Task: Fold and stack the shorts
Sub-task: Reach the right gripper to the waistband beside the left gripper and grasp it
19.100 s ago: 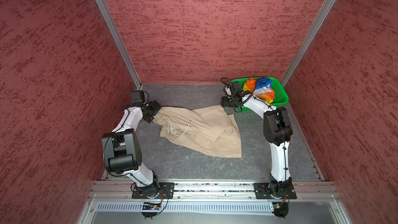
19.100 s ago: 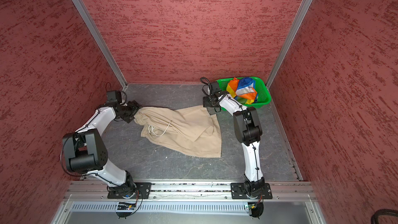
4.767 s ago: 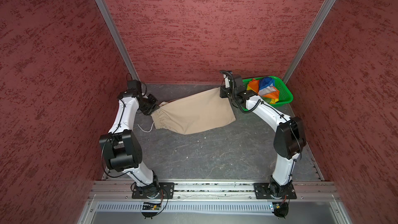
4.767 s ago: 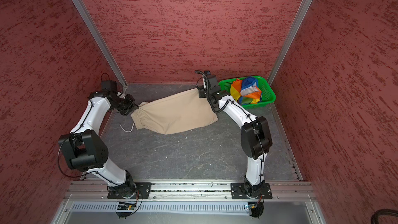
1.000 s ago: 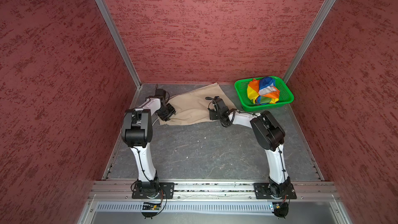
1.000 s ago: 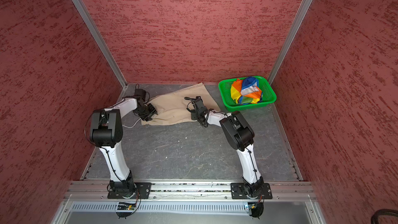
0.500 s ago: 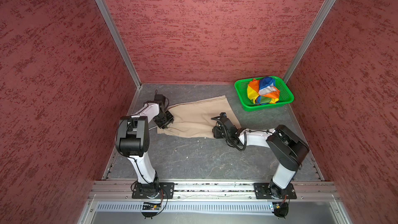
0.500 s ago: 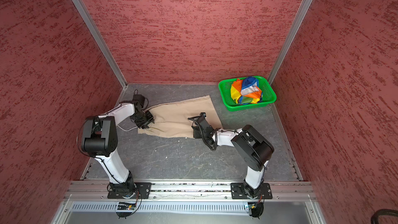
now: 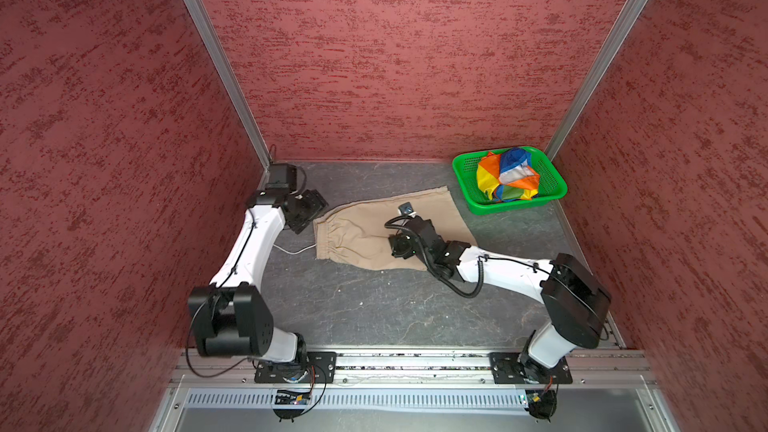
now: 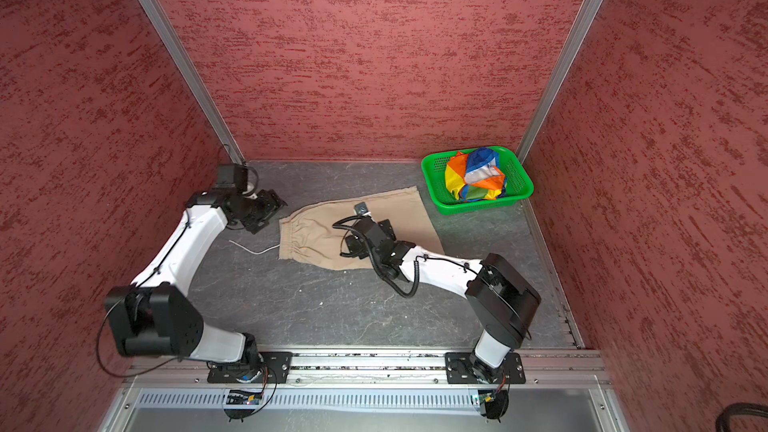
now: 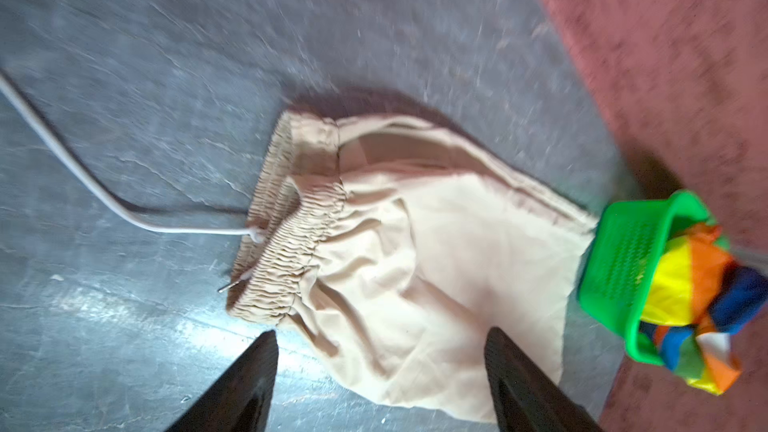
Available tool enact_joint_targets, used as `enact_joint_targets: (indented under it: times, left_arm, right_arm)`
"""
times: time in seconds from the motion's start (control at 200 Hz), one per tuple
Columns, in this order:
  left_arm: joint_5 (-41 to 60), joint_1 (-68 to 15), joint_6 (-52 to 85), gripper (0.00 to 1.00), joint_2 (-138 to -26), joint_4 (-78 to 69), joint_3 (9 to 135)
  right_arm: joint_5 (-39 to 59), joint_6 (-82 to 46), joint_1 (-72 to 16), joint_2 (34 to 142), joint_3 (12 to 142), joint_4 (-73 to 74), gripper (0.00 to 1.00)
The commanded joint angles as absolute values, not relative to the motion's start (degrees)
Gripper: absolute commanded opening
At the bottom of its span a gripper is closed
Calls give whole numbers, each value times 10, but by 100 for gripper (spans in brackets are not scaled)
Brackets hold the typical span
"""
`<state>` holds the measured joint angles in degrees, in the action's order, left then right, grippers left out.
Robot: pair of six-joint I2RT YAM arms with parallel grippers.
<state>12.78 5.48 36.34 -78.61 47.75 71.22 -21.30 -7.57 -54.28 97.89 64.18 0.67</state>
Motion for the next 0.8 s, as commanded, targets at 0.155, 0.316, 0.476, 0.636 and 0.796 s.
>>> enact_joint_targets:
  times: [0.155,0.316,0.476,0.636,0.796]
  left_arm:
    - [163,124,385,99,-674,374,611]
    - [172,148,394,99,-654,342,576]
    - [194,166,394,99,-658,328,563]
    - [218,179,394,100,-677,325,563]
    - [216,174,396,100,-689,328,553]
  right_arm:
    - [-103,103,-621,1178,845,48,95]
    - [-23,126,-624,1291,971,-11,95]
    - [12,144,-623,1374,1060,-63,95]
    - [53,95,-605,1440,1137,-113,94]
    - [79,66,-591,1452,1158,-125,89]
